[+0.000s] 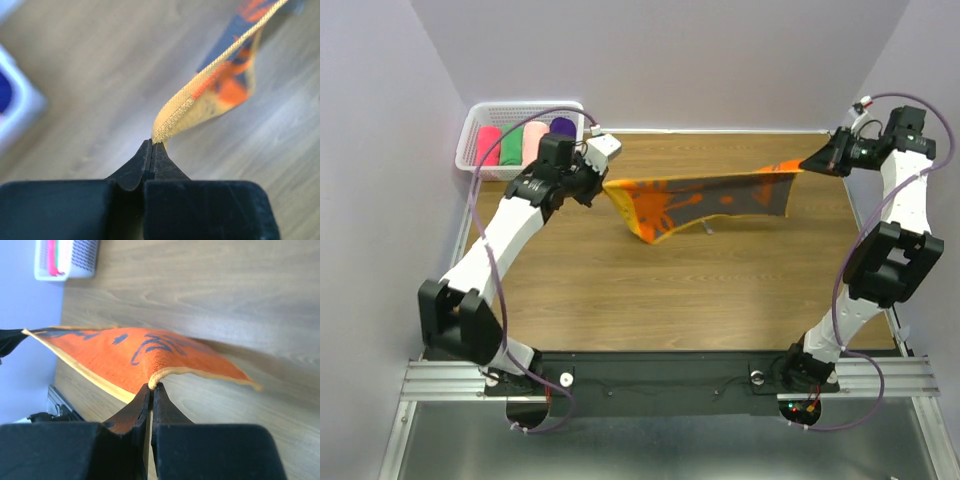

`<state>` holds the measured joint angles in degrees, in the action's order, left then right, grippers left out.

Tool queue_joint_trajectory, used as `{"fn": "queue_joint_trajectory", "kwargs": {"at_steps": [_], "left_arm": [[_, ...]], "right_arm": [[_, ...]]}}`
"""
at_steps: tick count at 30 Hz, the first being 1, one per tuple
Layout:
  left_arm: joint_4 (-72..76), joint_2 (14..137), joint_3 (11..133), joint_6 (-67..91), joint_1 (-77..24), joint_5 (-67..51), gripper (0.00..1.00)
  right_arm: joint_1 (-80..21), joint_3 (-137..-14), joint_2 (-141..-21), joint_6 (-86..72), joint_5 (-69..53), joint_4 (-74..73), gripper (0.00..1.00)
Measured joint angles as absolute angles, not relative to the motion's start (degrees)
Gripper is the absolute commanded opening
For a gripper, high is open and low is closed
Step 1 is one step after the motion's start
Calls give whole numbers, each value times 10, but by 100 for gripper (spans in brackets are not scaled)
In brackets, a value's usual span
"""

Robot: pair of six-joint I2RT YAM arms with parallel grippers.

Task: Roll the towels
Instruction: Flatten the towel

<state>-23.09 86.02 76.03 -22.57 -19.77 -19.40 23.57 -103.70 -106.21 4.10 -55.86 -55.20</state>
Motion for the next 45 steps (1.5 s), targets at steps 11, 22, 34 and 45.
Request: {"fn": "queue_joint_trajectory", "kwargs": {"at_steps": [11,22,34,45], "left_arm": [[-164,750,756,-288,-202,-127,0],[-203,660,688,-328,-201,-124,0],[-152,879,797,-315,-197,-111,0],[-111,906,890,-334,-176,-119,0]], "right_arm": [[243,-1091,-1062,3,-607,-551,1],[243,-960,-962,79,-596,-586,1],[242,-1150,-1156,57,-618,-585,1],[235,-1186,-1152,34,-634,-552,1]]}}
